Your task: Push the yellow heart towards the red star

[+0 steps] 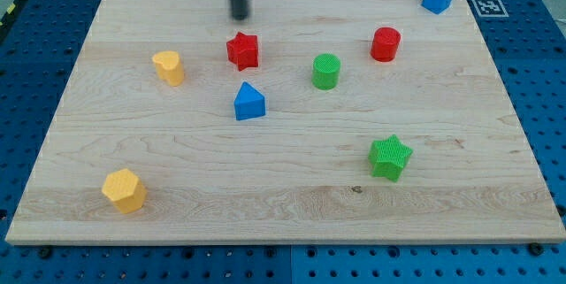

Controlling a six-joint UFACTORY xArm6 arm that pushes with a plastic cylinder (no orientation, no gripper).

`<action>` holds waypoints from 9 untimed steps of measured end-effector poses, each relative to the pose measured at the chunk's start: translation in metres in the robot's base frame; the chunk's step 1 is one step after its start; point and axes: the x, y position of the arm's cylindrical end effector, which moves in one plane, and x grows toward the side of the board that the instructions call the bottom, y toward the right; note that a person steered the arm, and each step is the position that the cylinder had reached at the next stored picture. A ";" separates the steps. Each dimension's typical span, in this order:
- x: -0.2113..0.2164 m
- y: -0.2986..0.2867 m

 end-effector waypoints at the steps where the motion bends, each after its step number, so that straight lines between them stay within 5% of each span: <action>1: 0.039 -0.089; 3: 0.148 -0.096; 5: 0.120 -0.092; 9: 0.120 0.004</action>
